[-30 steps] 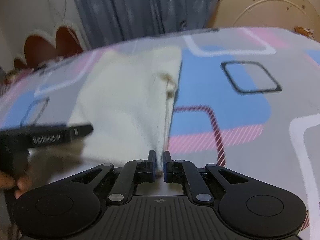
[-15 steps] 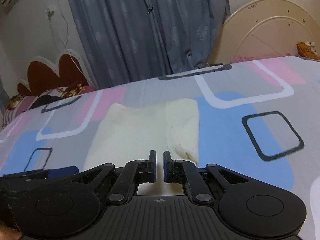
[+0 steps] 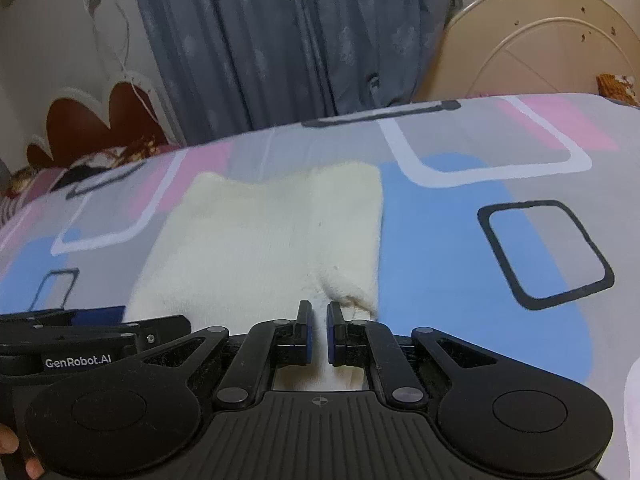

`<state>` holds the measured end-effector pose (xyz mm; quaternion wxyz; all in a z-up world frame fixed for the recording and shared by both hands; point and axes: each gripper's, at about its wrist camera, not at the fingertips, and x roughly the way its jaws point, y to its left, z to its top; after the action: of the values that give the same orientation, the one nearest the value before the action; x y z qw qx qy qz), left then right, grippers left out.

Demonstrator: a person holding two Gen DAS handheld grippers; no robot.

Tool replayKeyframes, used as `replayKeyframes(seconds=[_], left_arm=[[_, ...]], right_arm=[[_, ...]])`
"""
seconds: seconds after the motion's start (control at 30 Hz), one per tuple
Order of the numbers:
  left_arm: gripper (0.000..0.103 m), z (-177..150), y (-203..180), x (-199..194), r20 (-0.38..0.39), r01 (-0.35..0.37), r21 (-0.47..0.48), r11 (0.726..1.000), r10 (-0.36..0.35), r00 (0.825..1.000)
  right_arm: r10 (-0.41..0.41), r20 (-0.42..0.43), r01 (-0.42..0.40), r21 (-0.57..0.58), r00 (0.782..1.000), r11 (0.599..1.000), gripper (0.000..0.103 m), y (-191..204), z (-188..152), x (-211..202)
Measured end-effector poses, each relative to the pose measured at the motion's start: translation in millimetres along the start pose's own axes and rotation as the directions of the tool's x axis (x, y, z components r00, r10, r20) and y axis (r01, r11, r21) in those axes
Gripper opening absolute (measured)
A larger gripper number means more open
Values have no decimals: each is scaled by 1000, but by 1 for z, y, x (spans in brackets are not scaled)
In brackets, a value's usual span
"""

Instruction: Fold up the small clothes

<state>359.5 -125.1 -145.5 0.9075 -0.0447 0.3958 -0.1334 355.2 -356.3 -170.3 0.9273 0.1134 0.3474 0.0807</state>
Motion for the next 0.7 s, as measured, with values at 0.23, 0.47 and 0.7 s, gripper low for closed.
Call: replayKeyframes(seconds=[0.23, 0.47, 0.7], left_arm=[[81, 14, 1, 3, 49, -4, -23, 1000, 5, 999], [82, 9, 6, 25, 1, 23, -78, 997, -23, 1000], [82, 16, 9, 18, -5, 34, -87, 996, -35, 999]], right_arm=[[-15, 72, 12, 48, 997, 999, 48, -4, 15, -4], [-48, -18, 49, 43, 999, 998, 48, -14, 5, 27], [36, -13, -34, 137, 999, 990, 48, -28, 13, 16]])
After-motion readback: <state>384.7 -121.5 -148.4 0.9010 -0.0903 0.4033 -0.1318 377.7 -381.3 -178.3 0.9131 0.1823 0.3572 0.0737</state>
